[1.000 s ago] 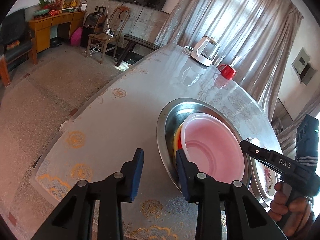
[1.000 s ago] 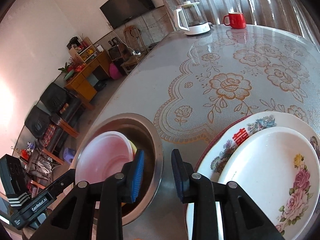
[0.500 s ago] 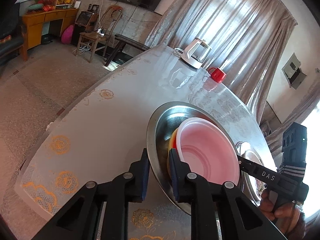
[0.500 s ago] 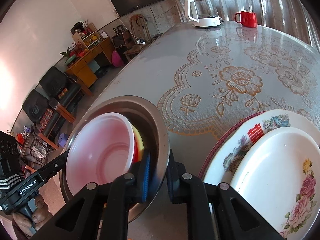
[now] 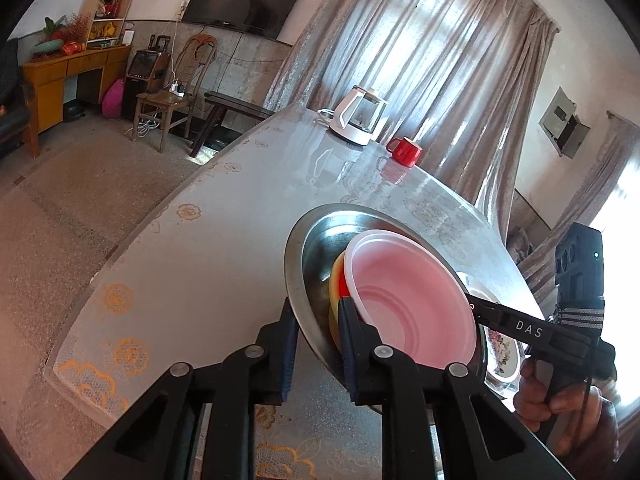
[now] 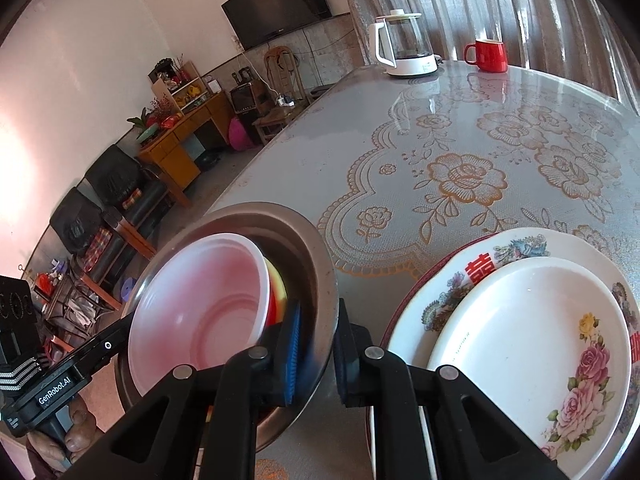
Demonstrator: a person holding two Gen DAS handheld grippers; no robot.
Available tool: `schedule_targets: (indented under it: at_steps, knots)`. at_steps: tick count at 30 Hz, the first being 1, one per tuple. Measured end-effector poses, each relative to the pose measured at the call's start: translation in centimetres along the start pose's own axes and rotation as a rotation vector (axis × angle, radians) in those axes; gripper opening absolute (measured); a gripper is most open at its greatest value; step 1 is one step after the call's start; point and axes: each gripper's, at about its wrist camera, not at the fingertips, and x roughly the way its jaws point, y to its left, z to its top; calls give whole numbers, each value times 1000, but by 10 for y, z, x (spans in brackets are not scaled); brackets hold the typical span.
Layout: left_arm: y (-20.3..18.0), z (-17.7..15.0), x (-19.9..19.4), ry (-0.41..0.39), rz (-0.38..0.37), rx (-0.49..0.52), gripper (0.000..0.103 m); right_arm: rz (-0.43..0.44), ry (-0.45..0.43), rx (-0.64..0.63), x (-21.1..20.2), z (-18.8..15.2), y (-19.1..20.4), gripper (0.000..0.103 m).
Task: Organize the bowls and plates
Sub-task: 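Carry the steel basin with nested bowls over the plate stack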
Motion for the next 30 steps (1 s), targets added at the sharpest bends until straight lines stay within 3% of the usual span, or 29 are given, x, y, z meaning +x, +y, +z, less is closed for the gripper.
schedule_targets:
  at_steps: [13,20,30]
  knots:
    - [-62,2,-2,12,-122,89,19,-25,-94,81,-63,-14,-32,14]
    - [-105,-1,24,64,-183,136,20,-85,-149,159,-96,-22,-68,14]
    - [-150,-4,60,123,-203,198,21,-166,-173,274,-115,-38,-117,14]
